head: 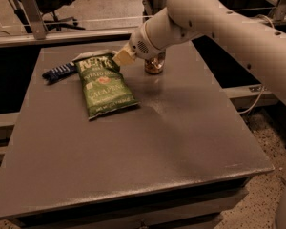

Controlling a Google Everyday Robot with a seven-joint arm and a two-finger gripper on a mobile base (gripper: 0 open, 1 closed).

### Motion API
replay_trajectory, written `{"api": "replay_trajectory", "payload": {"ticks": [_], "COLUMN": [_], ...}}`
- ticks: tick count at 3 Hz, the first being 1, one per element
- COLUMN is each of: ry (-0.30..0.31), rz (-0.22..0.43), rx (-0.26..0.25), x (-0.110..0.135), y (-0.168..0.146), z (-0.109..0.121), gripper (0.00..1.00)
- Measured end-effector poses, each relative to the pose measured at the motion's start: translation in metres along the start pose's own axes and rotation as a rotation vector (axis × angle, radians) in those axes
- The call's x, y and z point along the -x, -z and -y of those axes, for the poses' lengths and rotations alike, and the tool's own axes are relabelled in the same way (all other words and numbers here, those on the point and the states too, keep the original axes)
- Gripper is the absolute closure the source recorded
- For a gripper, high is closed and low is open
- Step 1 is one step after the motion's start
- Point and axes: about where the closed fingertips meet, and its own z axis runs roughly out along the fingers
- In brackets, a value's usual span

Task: Move green jalapeno chip bag near rxbar blueberry

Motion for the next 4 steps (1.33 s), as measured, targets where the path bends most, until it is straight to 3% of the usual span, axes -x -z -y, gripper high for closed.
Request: {"api": "replay_trajectory", "payload": {"ticks": [2, 3, 4], "ry": [-0.093, -0.112, -0.127], "rz": [0.022, 0.021, 0.028], "rx": [-0.014, -0.028, -0.048], "x": [0.009, 0.008, 0.005], "y": [-0.053, -0.060, -0.057], "z": [0.013, 0.023, 0.032], "gripper": [0.97, 0.95, 0.79]}}
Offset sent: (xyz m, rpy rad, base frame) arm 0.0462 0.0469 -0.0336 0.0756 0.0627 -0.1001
